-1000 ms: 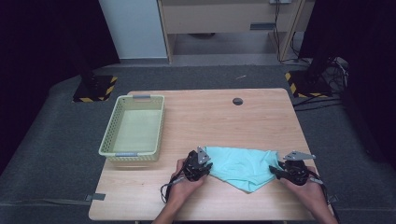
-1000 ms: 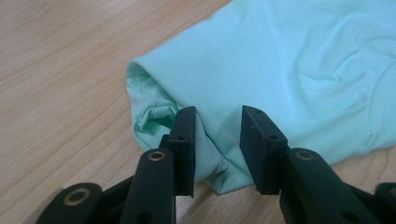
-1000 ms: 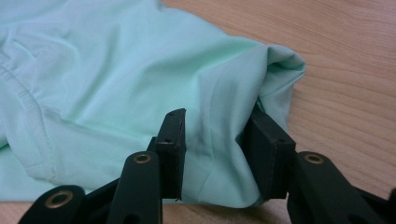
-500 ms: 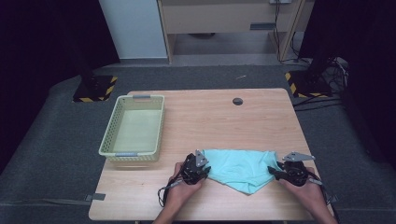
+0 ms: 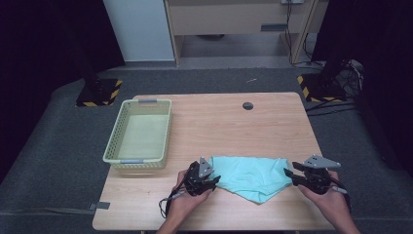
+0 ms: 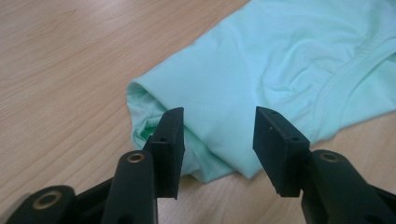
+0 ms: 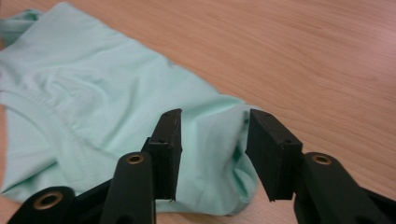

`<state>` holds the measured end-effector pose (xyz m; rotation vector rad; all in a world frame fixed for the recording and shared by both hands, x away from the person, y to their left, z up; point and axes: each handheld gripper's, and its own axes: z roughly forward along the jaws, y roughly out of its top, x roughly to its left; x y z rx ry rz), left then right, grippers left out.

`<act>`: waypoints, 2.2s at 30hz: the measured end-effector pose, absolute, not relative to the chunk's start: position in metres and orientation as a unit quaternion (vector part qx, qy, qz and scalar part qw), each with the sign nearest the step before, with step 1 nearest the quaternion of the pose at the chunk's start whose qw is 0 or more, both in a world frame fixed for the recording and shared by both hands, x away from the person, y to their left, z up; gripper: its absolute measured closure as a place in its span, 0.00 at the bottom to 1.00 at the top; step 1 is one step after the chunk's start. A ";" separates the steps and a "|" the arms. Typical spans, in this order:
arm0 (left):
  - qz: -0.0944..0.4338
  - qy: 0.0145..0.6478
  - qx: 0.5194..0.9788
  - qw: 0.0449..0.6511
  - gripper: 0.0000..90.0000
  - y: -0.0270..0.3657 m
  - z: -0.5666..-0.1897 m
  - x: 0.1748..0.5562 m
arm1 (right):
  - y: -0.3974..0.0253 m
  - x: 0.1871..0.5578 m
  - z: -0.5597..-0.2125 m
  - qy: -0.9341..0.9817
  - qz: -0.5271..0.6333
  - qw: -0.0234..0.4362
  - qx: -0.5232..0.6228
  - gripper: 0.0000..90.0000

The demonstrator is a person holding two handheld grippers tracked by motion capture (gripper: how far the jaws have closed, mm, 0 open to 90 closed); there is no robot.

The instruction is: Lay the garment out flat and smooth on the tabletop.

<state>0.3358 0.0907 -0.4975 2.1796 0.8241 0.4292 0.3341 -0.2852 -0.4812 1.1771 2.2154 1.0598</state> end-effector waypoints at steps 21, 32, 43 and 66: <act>0.136 0.271 0.877 0.373 0.66 0.075 -0.508 0.325 | -0.267 0.310 -0.498 0.847 0.373 0.163 0.341 0.77; 0.137 0.267 0.878 0.373 0.61 0.068 -0.515 0.326 | -0.257 0.309 -0.510 0.863 0.369 0.146 0.313 0.63; 0.136 0.263 0.881 0.368 0.56 0.065 -0.519 0.327 | -0.245 0.312 -0.517 0.872 0.362 0.148 0.294 0.54; 0.123 0.251 0.895 0.349 0.83 0.066 -0.515 0.328 | -0.240 0.312 -0.514 0.877 0.365 0.111 0.292 0.92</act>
